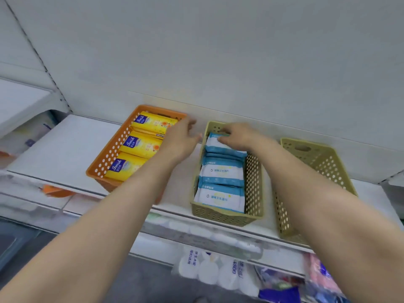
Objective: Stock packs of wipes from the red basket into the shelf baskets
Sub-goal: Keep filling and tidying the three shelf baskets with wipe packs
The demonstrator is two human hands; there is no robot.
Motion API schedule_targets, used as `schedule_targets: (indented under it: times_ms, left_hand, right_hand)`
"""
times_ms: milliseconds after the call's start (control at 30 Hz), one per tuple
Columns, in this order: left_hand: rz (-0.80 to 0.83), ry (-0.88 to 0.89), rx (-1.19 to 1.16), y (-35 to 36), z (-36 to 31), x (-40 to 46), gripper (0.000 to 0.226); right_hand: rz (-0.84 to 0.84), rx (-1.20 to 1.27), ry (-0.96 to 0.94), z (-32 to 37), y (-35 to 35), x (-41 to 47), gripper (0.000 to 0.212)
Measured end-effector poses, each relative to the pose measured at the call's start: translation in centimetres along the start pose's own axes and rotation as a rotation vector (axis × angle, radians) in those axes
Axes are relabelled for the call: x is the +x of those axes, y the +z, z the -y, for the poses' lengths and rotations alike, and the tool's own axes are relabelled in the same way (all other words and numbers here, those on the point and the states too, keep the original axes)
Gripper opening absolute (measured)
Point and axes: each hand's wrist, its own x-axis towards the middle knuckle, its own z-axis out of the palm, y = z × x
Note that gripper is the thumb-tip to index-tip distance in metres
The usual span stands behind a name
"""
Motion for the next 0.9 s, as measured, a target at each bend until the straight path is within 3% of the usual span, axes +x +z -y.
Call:
schedule_targets:
  times_ms: [233,433,567,700,900]
  left_hand:
    - [-0.3,0.234,0.261,-14.9,3.5,-5.6,0.042]
    - [-0.48,0.259,0.334,-26.9,12.9,-15.2,0.041]
    - [-0.486,0.183,0.371,-32.7,20.8,-22.3,0.045]
    - [-0.425,0.112,0.386,-37.0,27.6,-27.0,0.047]
    - [-0.483,-0.022,0.383,-44.6,35.2,-29.6,0.047]
  right_hand:
    - [-0.417,0.042,-0.301,9.9,-6.2,-5.7,0.044]
    - [-0.684,0.201,-0.481,24.3,-0.9,-11.4,0.046]
    - [-0.671,0.268,-0.547,34.5,5.7,-14.2,0.045]
    - [-0.51,0.269,-0.62,43.4,11.5,-14.6,0.045]
    - [-0.365,0.247,-0.701,55.4,14.4,-12.0,0.045]
